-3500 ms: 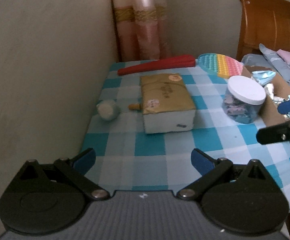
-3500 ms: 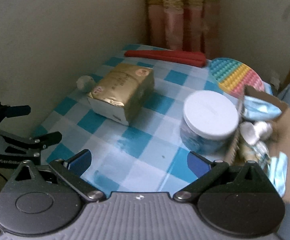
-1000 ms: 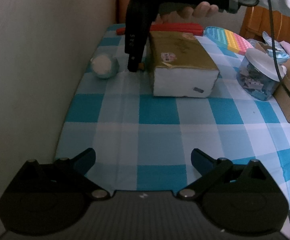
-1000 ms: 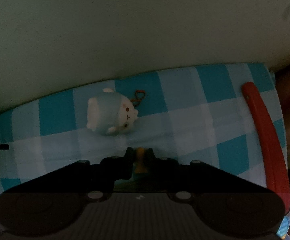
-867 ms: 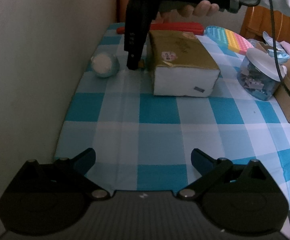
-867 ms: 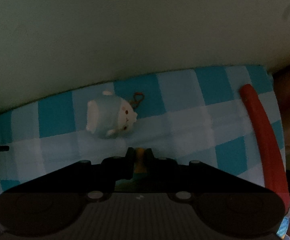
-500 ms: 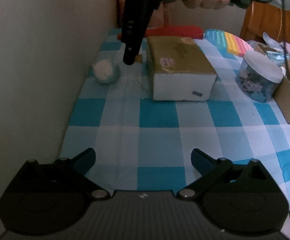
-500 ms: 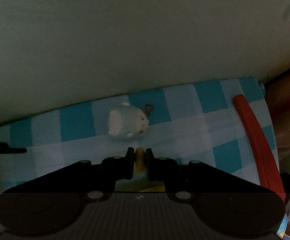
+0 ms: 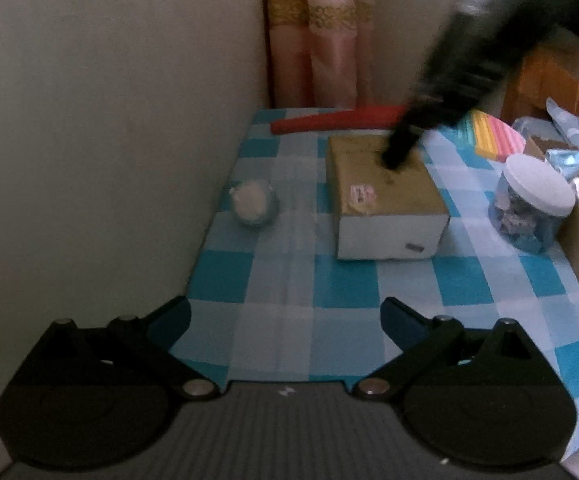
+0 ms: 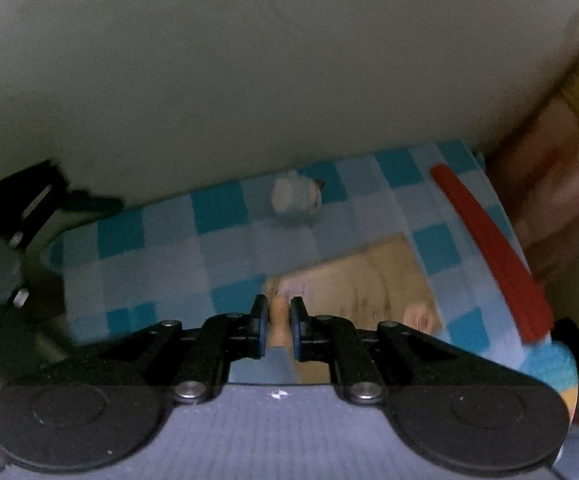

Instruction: Organize soft objects

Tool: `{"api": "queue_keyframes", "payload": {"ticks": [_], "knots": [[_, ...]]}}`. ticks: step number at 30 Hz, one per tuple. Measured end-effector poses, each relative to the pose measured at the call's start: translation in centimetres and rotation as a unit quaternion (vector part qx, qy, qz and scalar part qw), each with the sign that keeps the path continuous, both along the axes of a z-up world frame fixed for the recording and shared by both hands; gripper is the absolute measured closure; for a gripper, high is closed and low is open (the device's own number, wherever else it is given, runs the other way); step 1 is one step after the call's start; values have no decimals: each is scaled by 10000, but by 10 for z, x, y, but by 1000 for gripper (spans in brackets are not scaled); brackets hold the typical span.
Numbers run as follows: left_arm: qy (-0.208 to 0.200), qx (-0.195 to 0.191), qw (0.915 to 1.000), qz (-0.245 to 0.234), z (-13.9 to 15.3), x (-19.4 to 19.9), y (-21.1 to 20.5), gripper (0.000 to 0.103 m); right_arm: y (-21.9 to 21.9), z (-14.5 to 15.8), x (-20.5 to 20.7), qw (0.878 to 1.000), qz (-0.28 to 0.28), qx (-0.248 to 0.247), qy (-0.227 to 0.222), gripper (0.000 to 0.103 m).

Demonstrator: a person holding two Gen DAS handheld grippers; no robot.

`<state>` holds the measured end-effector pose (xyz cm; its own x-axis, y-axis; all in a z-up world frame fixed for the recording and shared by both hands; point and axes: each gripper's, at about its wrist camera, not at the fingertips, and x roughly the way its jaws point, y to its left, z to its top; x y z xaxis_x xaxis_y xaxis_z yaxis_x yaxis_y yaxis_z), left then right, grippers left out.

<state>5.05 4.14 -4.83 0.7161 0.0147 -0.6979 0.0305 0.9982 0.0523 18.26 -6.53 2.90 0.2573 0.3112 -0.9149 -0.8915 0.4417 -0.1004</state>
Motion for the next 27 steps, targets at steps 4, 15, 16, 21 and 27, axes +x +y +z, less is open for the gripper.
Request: {"api": "queue_keyframes", "payload": {"ticks": [4,15,16,21,27], "knots": [[28,-73,10000,56,2,6,0,5,-34,4,-24,9995,-235,198,9,89],[-29,84,10000,34,23,19,-14,16,-103,-7,-73,9969,-595,501,132,89],[-26,52,10000,73,25,22,-14,18,-107,-8,-75,9967,-603,526,161,89],[-74,-306,9980,553,38,50,-3,27,-115,-10,-80,9961,-624,612,131,89],[125,-463,9927,1105,41,99,-3,36,-121,-12,-76,9949,-600,794,163,89]]}}
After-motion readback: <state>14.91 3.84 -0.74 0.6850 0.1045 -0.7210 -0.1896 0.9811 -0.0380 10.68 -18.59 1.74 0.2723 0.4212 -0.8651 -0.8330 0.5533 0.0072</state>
